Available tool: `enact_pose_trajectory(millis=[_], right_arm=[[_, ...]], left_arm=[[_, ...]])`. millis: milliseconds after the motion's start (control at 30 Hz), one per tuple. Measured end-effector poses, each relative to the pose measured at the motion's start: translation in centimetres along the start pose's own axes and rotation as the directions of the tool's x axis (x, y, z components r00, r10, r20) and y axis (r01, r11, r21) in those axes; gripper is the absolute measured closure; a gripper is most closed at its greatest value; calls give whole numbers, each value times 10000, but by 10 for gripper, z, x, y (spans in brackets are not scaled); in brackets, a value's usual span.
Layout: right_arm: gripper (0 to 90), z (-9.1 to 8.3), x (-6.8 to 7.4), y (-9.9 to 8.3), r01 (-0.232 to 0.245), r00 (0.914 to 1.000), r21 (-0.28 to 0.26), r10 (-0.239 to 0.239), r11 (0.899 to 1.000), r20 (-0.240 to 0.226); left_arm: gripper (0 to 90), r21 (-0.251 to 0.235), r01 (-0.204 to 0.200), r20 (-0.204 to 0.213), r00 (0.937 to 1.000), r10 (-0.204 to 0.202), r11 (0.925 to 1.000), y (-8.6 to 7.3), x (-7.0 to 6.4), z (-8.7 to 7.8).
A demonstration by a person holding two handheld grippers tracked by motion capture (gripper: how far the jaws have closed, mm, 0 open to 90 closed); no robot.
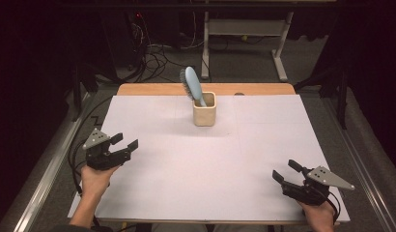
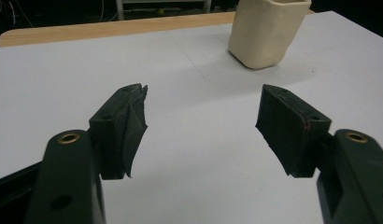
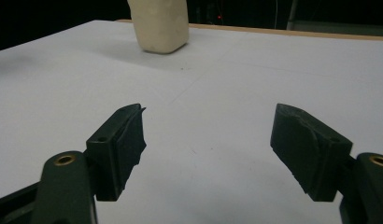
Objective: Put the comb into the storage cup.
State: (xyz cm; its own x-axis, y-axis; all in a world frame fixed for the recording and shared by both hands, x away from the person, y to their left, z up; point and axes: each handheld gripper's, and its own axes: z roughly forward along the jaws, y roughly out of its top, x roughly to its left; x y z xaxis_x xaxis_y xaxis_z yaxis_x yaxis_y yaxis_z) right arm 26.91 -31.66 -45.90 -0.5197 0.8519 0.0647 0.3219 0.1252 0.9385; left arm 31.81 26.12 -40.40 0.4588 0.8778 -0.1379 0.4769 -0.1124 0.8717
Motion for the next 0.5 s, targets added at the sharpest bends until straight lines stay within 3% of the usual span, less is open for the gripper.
enact_pose_trajectory(millis=[500], right_arm=[[265,0,1,0,13,10000,19,-13,10000,4]], left_arm=[[326,-110,47,15,10000,-47,9999,-11,0,-8]])
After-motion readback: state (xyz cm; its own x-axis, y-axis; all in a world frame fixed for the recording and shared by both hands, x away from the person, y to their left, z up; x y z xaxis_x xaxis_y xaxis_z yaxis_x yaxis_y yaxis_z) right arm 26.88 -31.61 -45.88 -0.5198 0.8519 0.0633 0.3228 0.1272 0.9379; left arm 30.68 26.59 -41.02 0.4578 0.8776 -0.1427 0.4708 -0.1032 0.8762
